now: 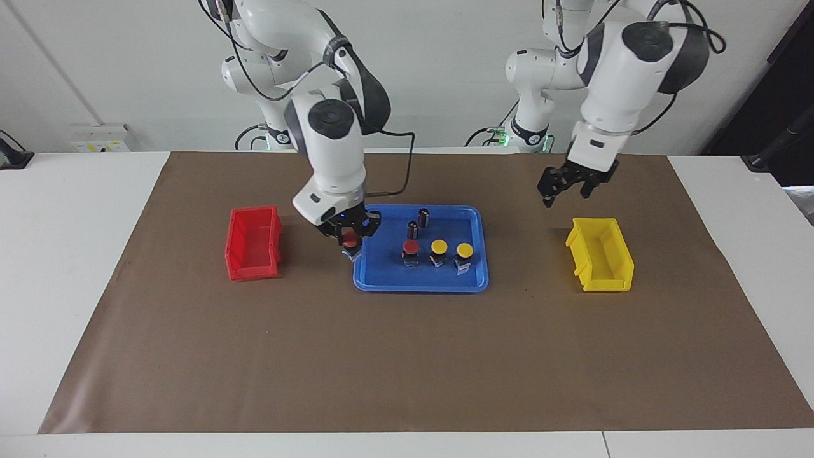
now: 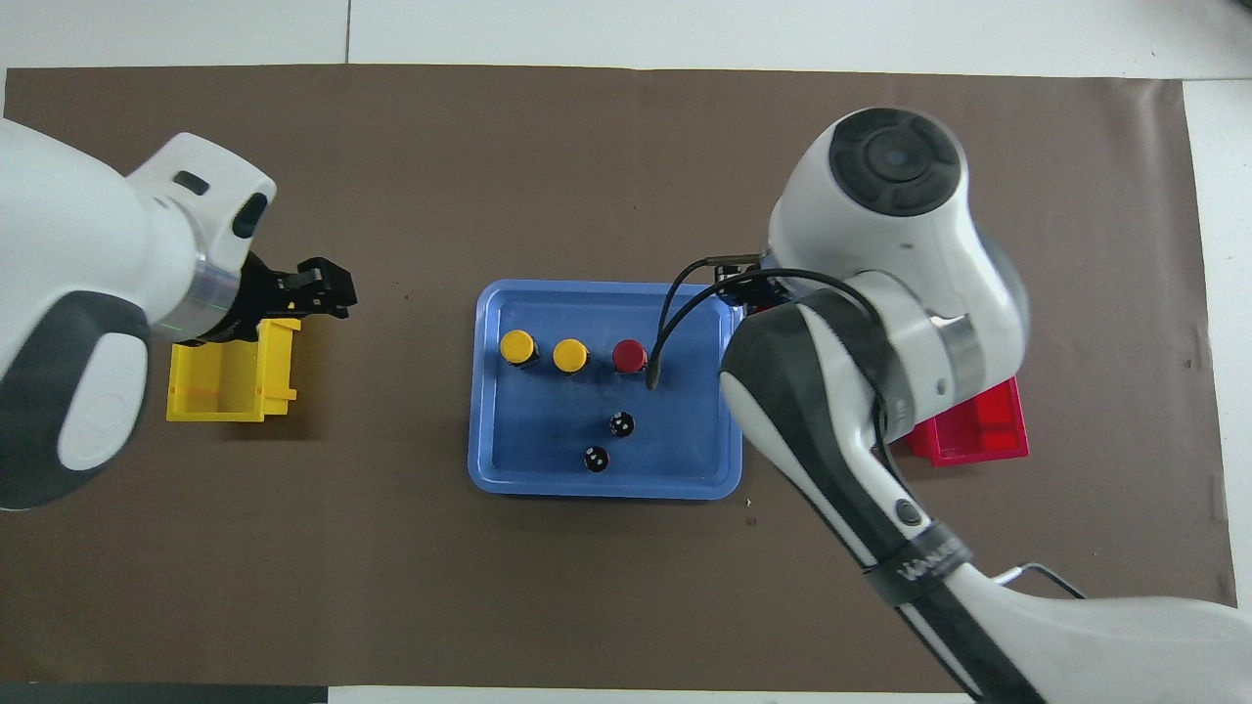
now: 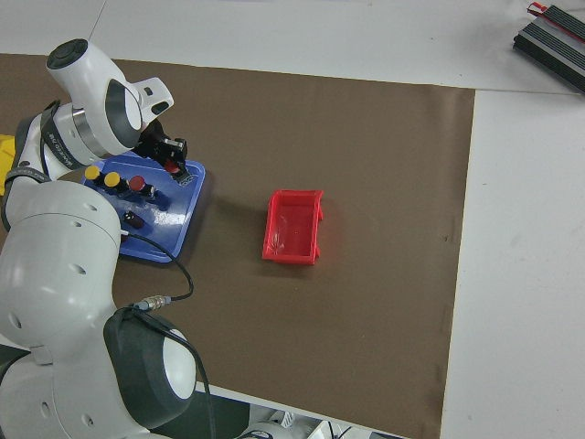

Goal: Sort red and yellow buttons by color

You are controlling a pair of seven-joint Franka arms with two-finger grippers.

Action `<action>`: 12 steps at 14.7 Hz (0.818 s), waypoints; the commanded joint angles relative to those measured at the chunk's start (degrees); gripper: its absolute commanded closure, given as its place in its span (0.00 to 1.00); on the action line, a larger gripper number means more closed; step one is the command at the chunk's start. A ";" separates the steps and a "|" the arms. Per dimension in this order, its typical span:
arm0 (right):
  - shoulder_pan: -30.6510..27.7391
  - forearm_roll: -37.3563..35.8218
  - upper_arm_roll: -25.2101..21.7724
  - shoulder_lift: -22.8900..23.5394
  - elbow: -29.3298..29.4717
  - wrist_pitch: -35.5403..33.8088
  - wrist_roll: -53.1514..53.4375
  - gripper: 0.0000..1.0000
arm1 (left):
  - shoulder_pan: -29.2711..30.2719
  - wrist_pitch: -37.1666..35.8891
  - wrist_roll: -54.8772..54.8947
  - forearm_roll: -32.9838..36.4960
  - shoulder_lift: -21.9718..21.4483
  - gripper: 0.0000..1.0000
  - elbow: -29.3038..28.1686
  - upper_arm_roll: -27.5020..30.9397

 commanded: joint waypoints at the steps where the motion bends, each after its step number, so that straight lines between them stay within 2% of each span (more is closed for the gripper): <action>1: -7.73 2.18 0.62 -5.78 -4.59 -2.93 -11.02 0.78 | -6.15 6.54 -8.59 0.17 6.26 0.17 -1.18 1.16; 3: -12.04 2.36 0.62 -8.95 -9.95 -2.58 -17.71 0.78 | -7.92 11.03 -12.04 0.17 8.39 0.17 -2.84 1.07; 6: -15.92 2.36 0.53 -11.33 -15.14 -1.18 -22.20 0.78 | -10.73 16.13 -16.08 0.17 10.93 0.17 -4.87 1.16; 12: -19.08 2.36 0.36 -16.69 -29.99 11.82 -28.36 0.78 | -11.09 21.41 -19.26 0.17 14.80 0.17 -4.96 0.98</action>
